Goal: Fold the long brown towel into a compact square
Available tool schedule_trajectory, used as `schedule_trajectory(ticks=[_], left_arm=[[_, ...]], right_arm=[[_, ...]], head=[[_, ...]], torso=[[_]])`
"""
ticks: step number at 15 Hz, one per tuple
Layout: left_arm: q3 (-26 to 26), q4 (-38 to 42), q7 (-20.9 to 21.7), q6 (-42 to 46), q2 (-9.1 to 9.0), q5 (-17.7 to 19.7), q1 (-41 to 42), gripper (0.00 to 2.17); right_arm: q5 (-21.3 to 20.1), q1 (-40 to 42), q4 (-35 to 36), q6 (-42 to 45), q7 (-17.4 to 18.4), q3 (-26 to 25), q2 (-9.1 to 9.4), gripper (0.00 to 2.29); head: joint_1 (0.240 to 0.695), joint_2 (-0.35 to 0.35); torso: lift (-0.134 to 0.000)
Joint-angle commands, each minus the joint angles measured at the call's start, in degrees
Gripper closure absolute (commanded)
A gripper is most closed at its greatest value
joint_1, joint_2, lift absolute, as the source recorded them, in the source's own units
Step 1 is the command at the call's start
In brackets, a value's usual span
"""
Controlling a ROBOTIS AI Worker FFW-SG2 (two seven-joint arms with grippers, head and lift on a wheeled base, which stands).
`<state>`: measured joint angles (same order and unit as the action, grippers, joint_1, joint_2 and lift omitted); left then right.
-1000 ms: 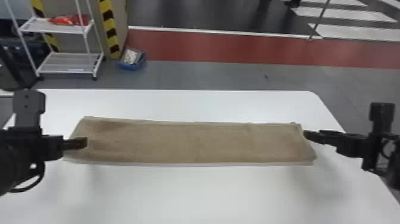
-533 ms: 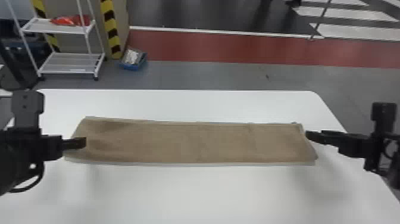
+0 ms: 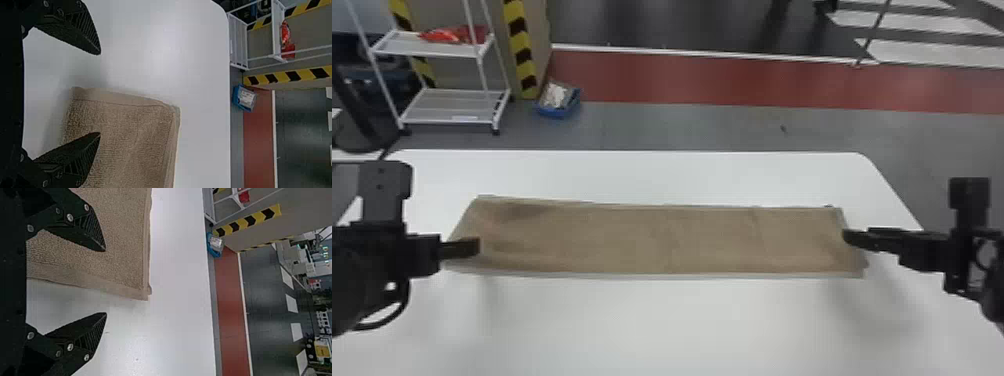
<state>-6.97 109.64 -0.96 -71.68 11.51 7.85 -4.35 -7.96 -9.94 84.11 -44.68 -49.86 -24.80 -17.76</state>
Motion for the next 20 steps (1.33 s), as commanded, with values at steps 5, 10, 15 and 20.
schedule_trajectory(ticks=[5,10,15,20], left_arm=[[0.46,-0.92,0.61,0.17,0.0,-0.29,-0.22,0.22],[0.64,-0.92,1.58,0.0,-0.09,-0.65,-0.3,0.33],[0.64,0.22,2.1,-3.87,-0.26,-1.44,0.4,1.39],[0.11,5.76,2.02,-7.03,-0.35,-1.53,2.33,1.44]], right_arm=[[-2.93,-0.44,0.0,-3.27,-2.87,1.42,-0.09,0.53],[-3.46,-0.61,0.0,-5.03,-4.63,1.42,-0.17,0.69],[-3.37,-0.88,0.0,-5.38,-5.07,0.98,-0.35,1.21],[-3.29,-0.88,0.44,-6.26,-5.25,0.63,-0.44,1.21]], head=[[0.695,-0.103],[0.695,-0.102],[0.695,-0.105],[0.695,-0.112]], torso=[[-0.125],[-0.125],[-0.125],[-0.125]])
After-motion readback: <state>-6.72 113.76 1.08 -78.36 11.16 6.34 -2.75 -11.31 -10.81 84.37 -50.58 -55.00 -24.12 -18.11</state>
